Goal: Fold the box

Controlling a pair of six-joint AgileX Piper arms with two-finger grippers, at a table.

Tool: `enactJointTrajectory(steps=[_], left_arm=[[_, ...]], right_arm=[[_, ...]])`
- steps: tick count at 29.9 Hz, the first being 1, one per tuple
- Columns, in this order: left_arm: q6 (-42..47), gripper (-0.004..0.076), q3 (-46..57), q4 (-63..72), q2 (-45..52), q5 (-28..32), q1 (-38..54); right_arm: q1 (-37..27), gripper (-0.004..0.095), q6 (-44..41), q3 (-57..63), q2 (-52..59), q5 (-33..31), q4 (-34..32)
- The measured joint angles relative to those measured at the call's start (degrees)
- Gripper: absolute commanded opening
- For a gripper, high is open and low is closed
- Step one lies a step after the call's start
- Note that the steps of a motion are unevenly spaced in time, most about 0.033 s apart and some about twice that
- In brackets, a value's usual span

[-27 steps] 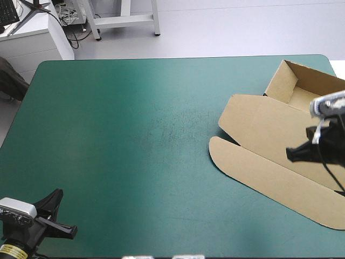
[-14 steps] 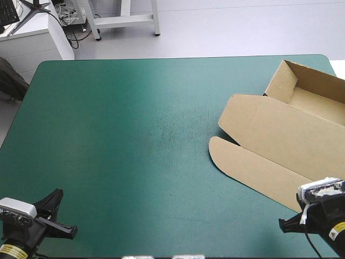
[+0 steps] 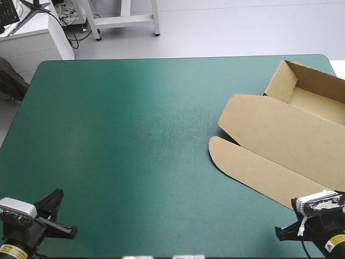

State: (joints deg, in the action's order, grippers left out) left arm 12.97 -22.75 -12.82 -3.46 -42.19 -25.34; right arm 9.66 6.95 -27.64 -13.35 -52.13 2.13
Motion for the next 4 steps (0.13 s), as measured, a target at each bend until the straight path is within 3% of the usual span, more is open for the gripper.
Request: enactJointTrajectory(steps=[4], left_arm=[[0.0,-0.001,0.0,0.0,0.0,0.0,0.0]], right_arm=[[0.0,-0.002,0.0,0.1,0.0,0.0,0.0]])
